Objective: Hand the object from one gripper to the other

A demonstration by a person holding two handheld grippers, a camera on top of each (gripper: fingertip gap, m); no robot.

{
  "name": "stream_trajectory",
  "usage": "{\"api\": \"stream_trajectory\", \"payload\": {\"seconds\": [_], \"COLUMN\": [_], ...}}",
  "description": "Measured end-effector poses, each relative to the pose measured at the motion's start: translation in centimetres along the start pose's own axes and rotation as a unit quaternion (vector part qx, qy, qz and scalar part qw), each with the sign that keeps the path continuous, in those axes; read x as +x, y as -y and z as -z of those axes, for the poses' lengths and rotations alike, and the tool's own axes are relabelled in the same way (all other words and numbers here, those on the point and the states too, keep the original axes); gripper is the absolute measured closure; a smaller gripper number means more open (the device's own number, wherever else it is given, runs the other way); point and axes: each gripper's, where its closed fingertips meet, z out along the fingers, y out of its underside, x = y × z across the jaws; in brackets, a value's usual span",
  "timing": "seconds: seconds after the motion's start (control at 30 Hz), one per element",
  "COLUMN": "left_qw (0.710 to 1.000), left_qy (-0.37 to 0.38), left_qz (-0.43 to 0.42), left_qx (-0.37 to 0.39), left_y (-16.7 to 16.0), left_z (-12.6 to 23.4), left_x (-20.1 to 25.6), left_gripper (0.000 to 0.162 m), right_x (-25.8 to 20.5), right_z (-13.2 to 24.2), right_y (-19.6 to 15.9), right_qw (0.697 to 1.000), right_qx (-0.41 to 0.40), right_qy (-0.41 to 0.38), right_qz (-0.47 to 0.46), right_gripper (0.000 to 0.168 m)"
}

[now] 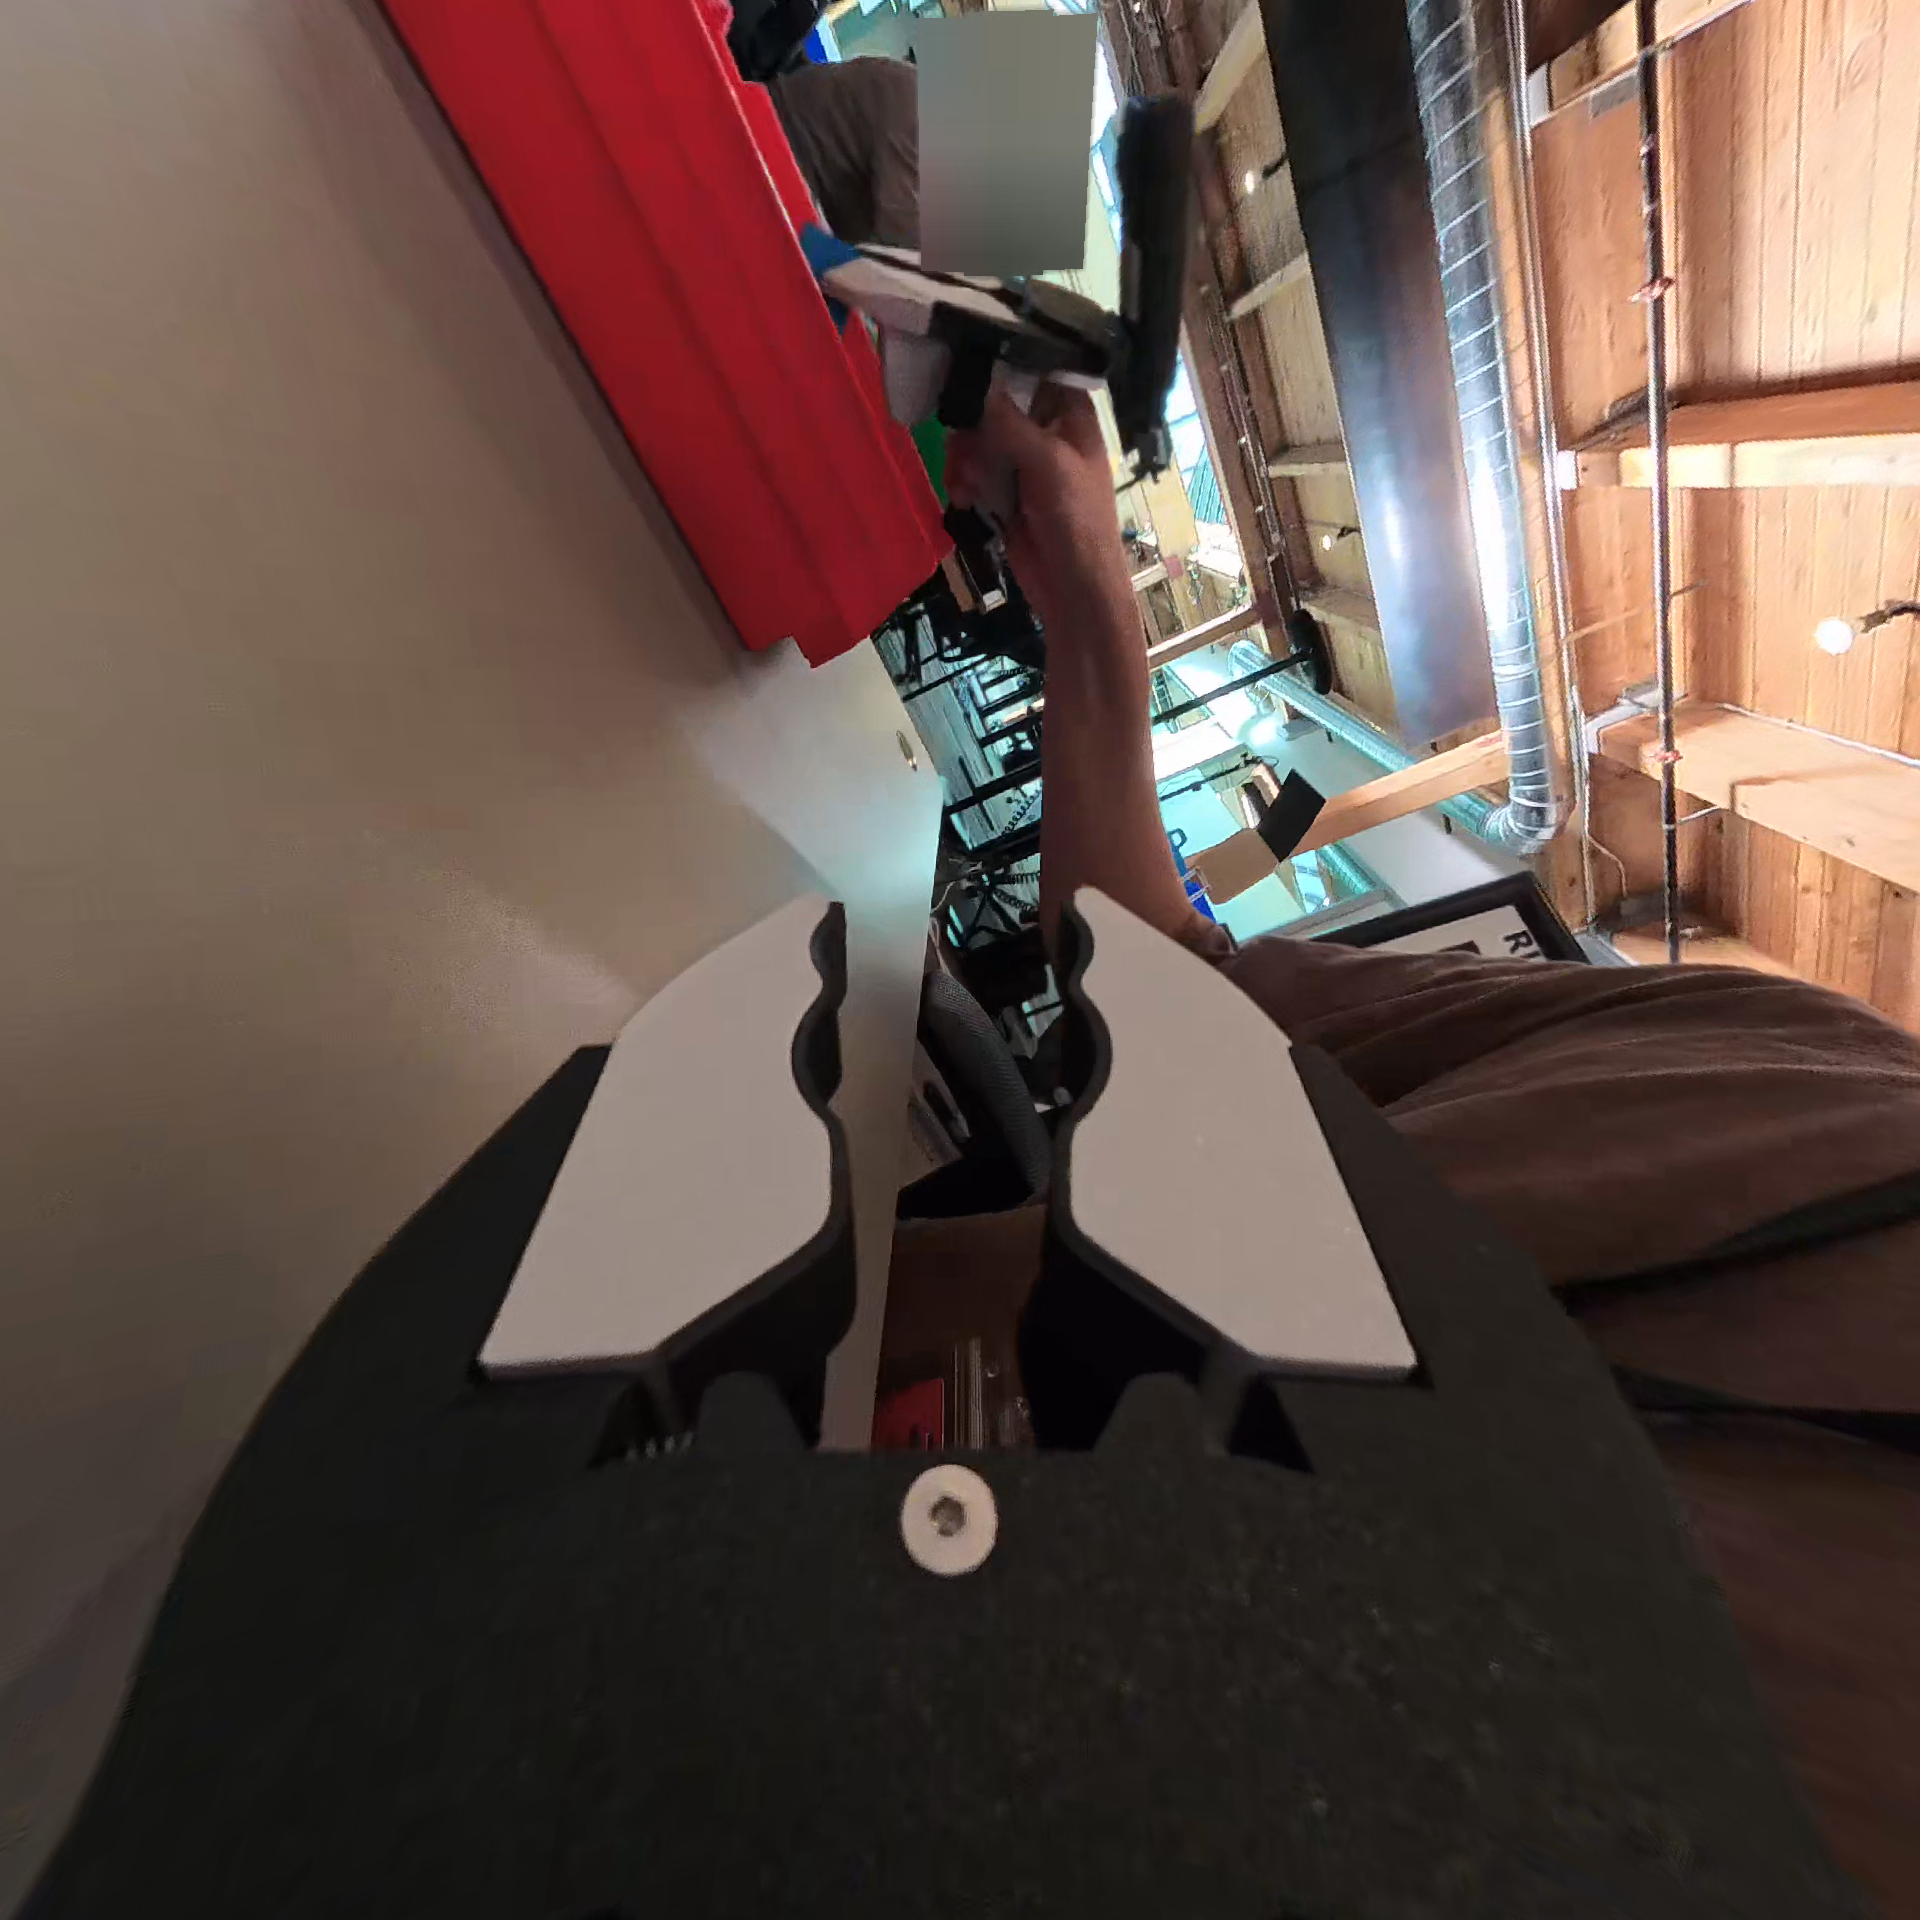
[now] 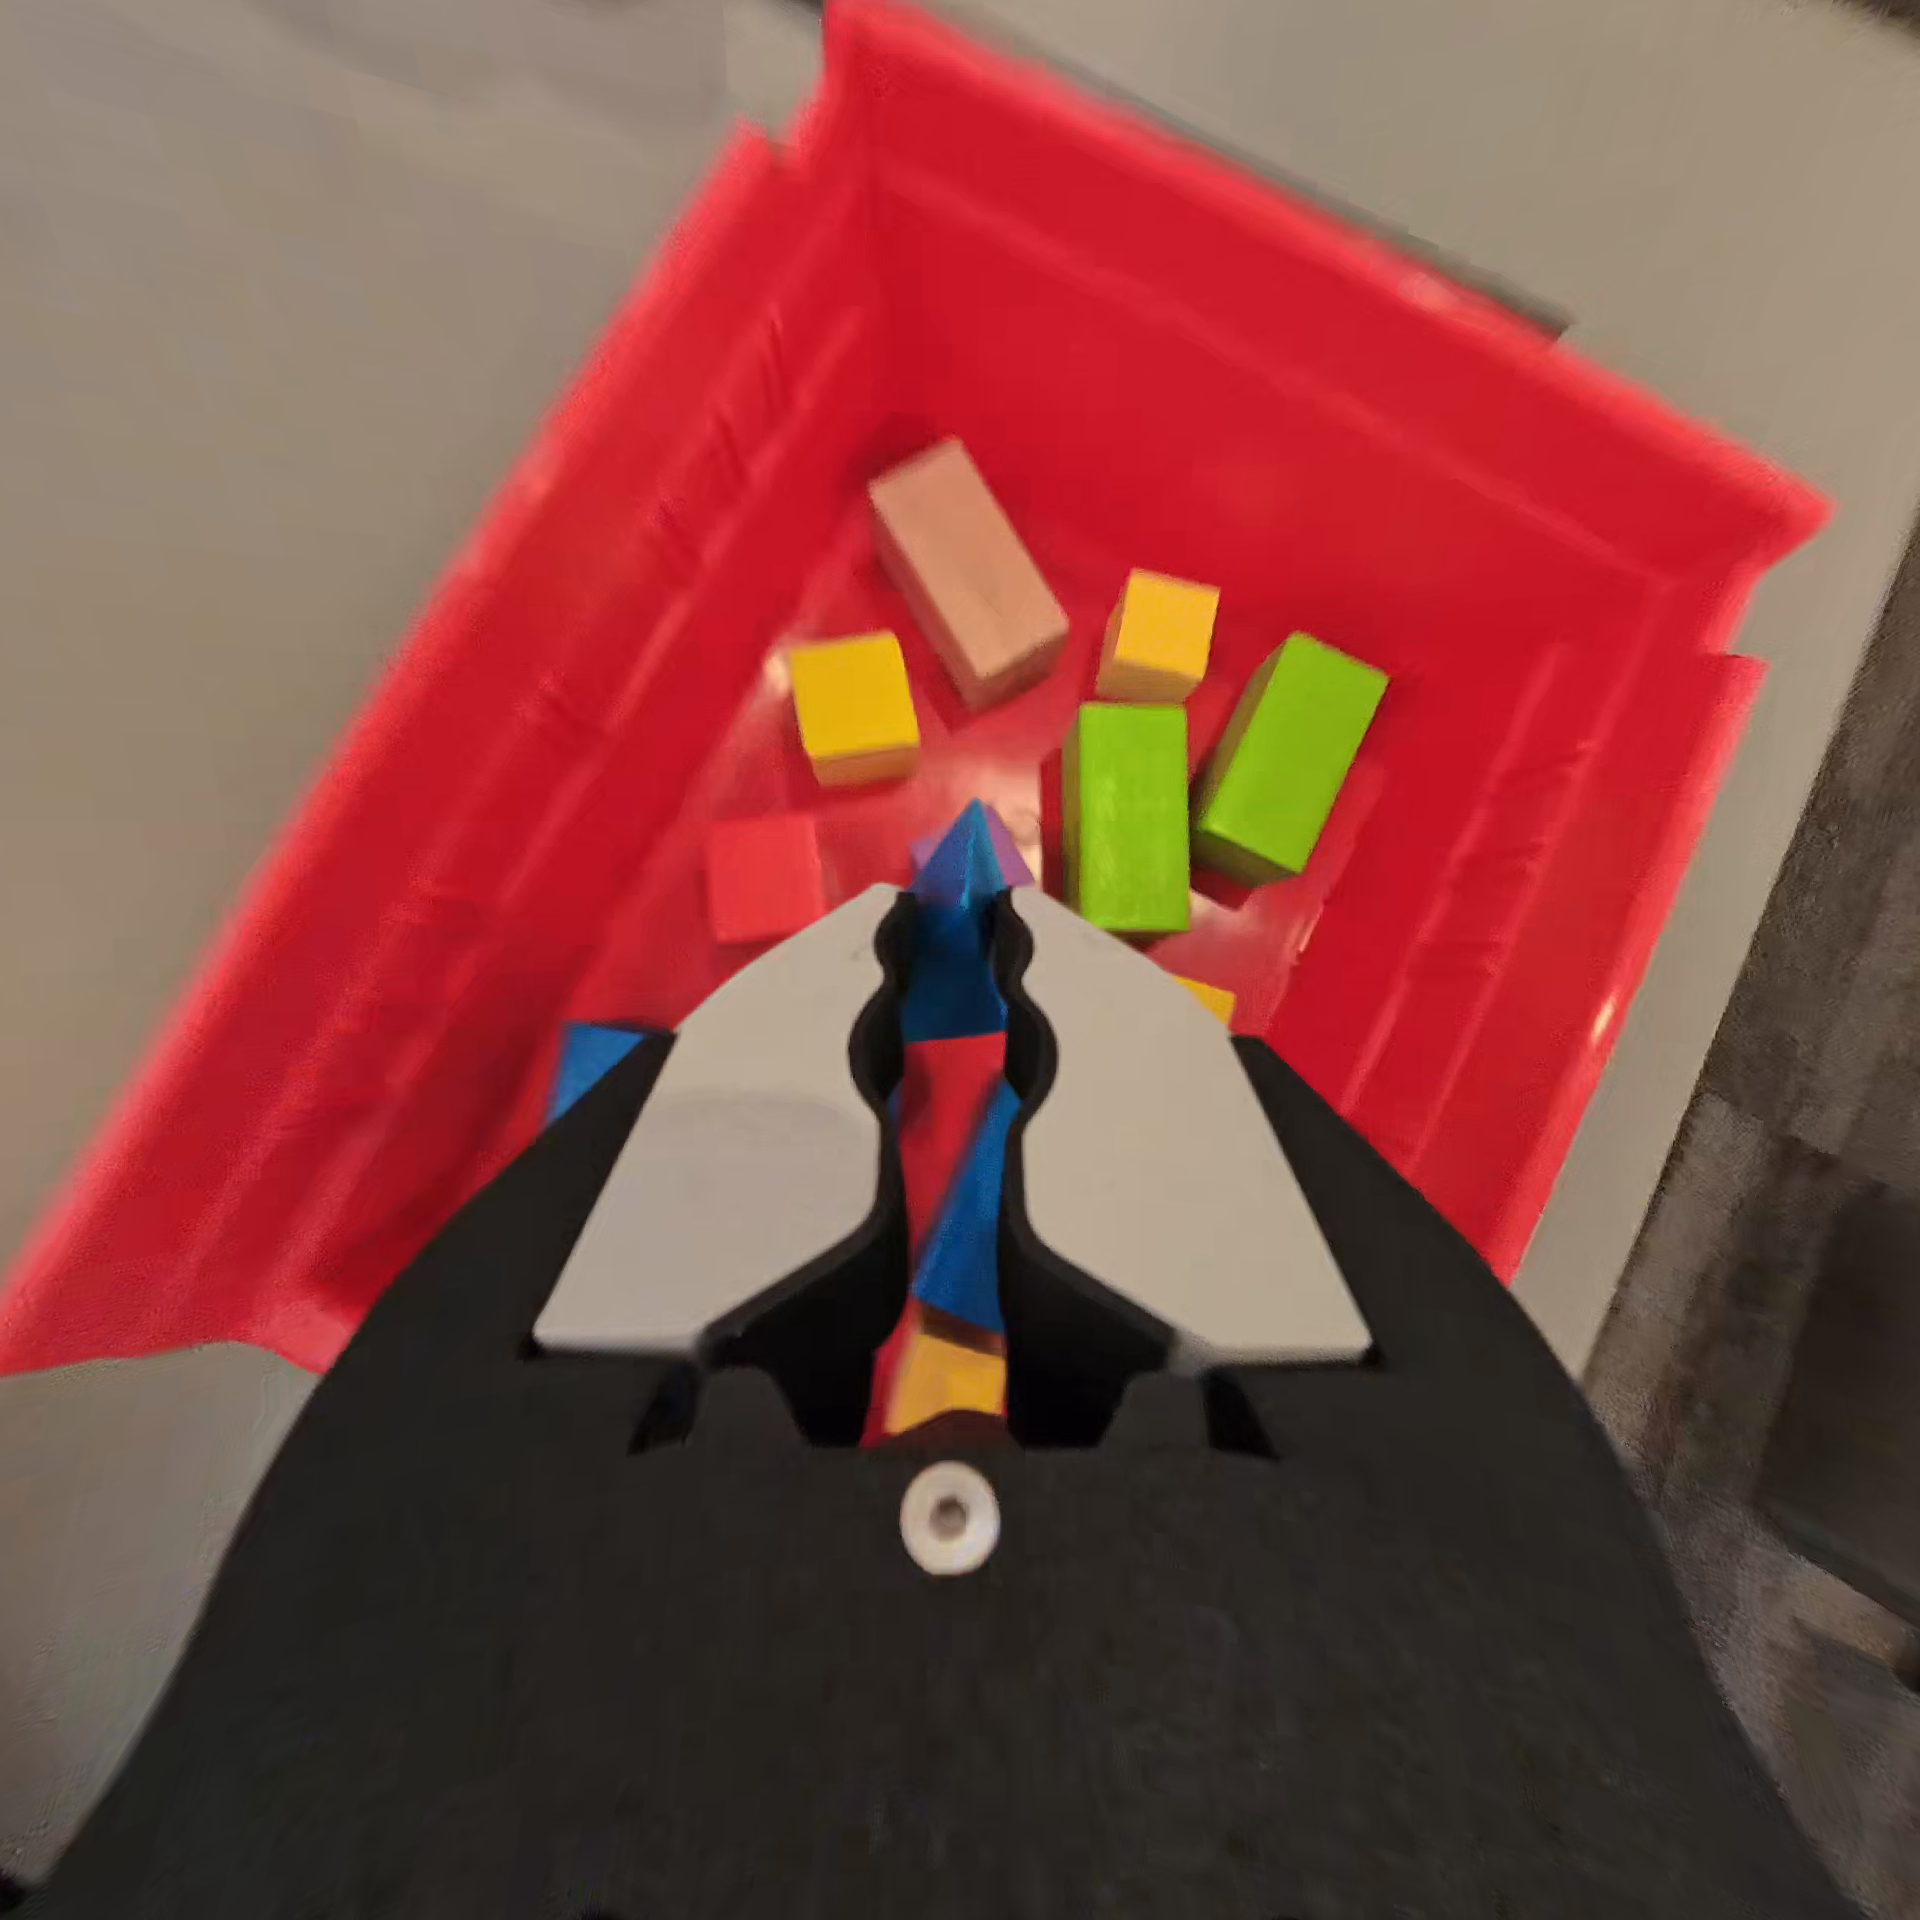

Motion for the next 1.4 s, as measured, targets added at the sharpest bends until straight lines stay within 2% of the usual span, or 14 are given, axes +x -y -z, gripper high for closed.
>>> {"api": "stream_trajectory", "payload": {"seconds": [0.2,0.3,0.5,0.6,0.67,0.7,0.77,0.9,0.93,1.0,1.1,1.17,1.27,1.4], "left_qw": [1.000,1.000,1.000,1.000,0.999,0.999,0.999,0.997,0.995,0.988,0.971,0.954,0.912,0.841], "left_qy": [0.023,0.026,0.020,0.021,0.024,0.026,0.033,0.058,0.071,0.094,0.124,0.175,0.312,0.503], "left_qz": [-0.002,-0.012,-0.011,-0.011,-0.014,-0.015,-0.020,-0.050,-0.067,-0.113,-0.191,-0.231,-0.261,-0.200], "left_qx": [0.009,0.000,-0.015,-0.017,-0.019,-0.019,-0.019,-0.022,-0.026,-0.044,-0.073,-0.078,-0.048,0.005], "left_y": [-0.2,-0.4,-1.1,-1.2,-1.3,-1.3,-1.3,-1.1,-1.0,-0.9,-0.2,1.7,7.1,14.6], "left_z": [1.2,1.2,0.7,0.7,0.7,0.7,0.9,1.5,1.8,2.4,3.6,5.1,9.1,16.9], "left_x": [-1.5,-1.4,-1.3,-1.3,-1.4,-1.4,-1.6,-1.7,-1.7,-1.5,-0.2,0.5,-0.2,-5.2], "left_gripper": [0.125,0.125,0.125,0.125,0.125,0.125,0.125,0.124,0.124,0.124,0.122,0.115,0.108,0.091], "right_x": [1.2,1.1,0.9,0.9,1.0,1.2,1.7,0.6,-1.2,-7.2,-18.1,-23.8,-29.2,-32.7], "right_z": [-3.4,-4.2,-5.6,-5.9,-5.6,-4.9,-2.4,5.7,7.2,8.7,8.5,7.3,5.8,4.6], "right_y": [-4.1,-5.7,-5.9,-5.9,-5.7,-5.2,-3.0,2.8,3.8,5.0,4.8,3.7,3.0,1.9], "right_qw": [0.970,0.946,0.928,0.930,0.935,0.941,0.962,0.995,0.996,0.981,0.922,0.894,0.865,0.860], "right_qx": [-0.202,-0.275,-0.332,-0.331,-0.322,-0.307,-0.244,-0.013,0.056,0.191,0.337,0.367,0.390,0.357], "right_qy": [0.071,0.064,0.037,0.041,0.038,0.031,0.001,-0.073,-0.057,0.032,0.192,0.257,0.314,0.363], "right_qz": [0.119,0.156,0.166,0.151,0.146,0.142,0.122,0.065,0.042,0.001,-0.015,-0.020,-0.026,0.016], "right_gripper": [0.154,0.154,0.156,0.157,0.143,0.135,0.133,0.130,0.130,0.128,0.128,0.128,0.126,0.126]}}
